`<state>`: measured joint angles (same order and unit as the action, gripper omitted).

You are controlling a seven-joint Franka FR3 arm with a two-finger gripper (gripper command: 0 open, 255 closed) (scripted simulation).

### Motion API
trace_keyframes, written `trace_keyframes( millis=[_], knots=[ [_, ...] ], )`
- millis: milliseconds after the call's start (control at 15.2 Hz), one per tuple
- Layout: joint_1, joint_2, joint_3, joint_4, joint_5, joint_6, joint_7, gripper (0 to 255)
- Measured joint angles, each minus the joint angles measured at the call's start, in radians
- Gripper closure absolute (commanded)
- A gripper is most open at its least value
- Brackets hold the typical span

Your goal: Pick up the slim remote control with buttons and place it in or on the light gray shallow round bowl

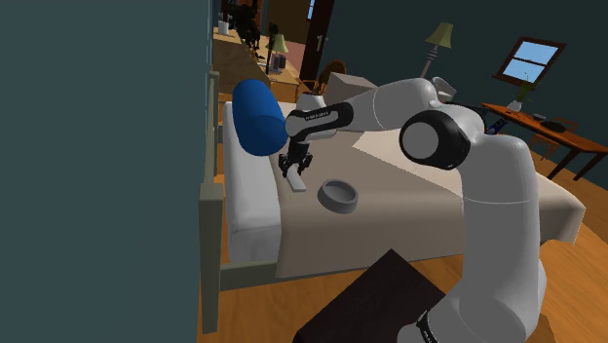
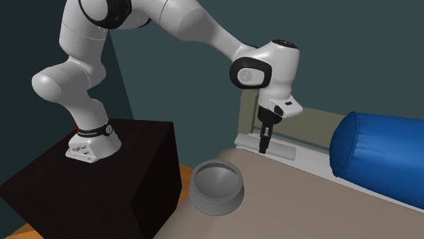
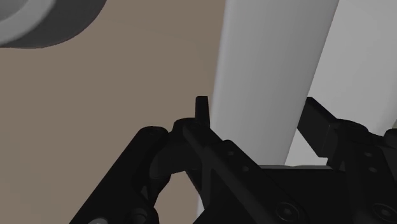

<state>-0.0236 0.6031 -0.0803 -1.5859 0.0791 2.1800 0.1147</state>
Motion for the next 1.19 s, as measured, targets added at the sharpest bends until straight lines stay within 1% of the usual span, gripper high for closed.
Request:
trace_keyframes(
  millis=[792, 858, 1122, 1188],
  knots=[
    [0.001, -0.071, -0.005, 0.045, -0.008, -0.116, 0.006, 255],
    [-0.005, -0.084, -0.007, 0.031, -0.008, -0.115, -0.003, 255],
    [-0.037, -0.186, -0.023, -0.128, -0.008, -0.060, -0.057, 255],
    [-0.047, -0.204, -0.028, -0.150, -0.007, -0.056, -0.073, 255]
  ],
)
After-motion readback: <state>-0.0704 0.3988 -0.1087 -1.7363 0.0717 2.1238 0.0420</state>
